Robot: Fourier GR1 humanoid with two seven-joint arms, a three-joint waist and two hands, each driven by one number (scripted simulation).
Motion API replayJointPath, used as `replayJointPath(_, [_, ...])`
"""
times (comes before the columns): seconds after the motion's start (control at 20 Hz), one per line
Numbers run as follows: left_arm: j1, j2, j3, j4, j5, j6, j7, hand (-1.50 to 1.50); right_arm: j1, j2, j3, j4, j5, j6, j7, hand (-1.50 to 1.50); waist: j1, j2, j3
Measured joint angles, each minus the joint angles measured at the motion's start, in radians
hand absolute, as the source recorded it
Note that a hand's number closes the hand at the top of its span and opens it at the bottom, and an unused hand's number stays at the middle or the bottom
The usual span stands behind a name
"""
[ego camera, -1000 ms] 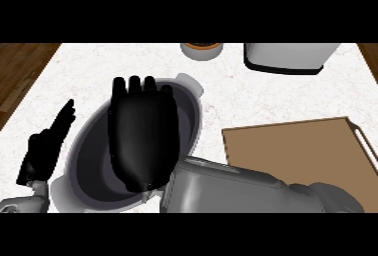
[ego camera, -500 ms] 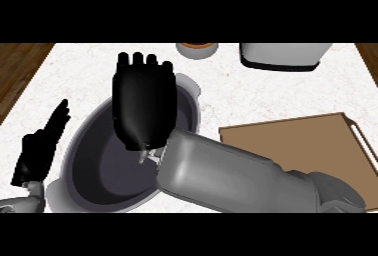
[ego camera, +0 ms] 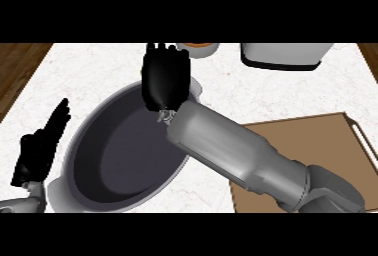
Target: Pick the lemon from the tray and place it in the pot
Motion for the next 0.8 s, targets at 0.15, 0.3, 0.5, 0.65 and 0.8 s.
replayJointPath(0.15, [-0.005, 0.004, 0.007, 0.019, 0.005, -0.009, -0.019, 0.0, -0.019, 0.002, -0.014, 0.088, -0.054, -0.044, -0.041, 1.5, 0.004, 0.004, -0.001])
replayJointPath(0.3, [-0.009, -0.003, 0.0, 0.013, 0.001, -0.007, -0.014, 0.0, -0.005, 0.004, -0.036, 0.155, -0.111, -0.116, -0.076, -1.5, 0.014, 0.009, -0.001])
replayJointPath(0.5, [-0.013, -0.007, -0.005, 0.015, -0.004, -0.007, -0.024, 0.0, 0.001, 0.005, -0.067, 0.2, -0.209, -0.195, -0.124, -1.5, 0.026, 0.013, -0.001])
replayJointPath(0.65, [-0.019, -0.013, -0.012, 0.017, -0.008, -0.008, -0.02, 0.0, -0.002, 0.006, -0.067, 0.224, -0.276, -0.246, -0.173, -1.5, 0.031, 0.014, -0.001])
replayJointPath(0.8, [-0.029, -0.01, -0.009, 0.027, -0.006, -0.013, -0.021, 0.0, -0.012, 0.006, -0.071, 0.26, -0.323, -0.304, -0.224, -1.5, 0.036, 0.016, -0.001])
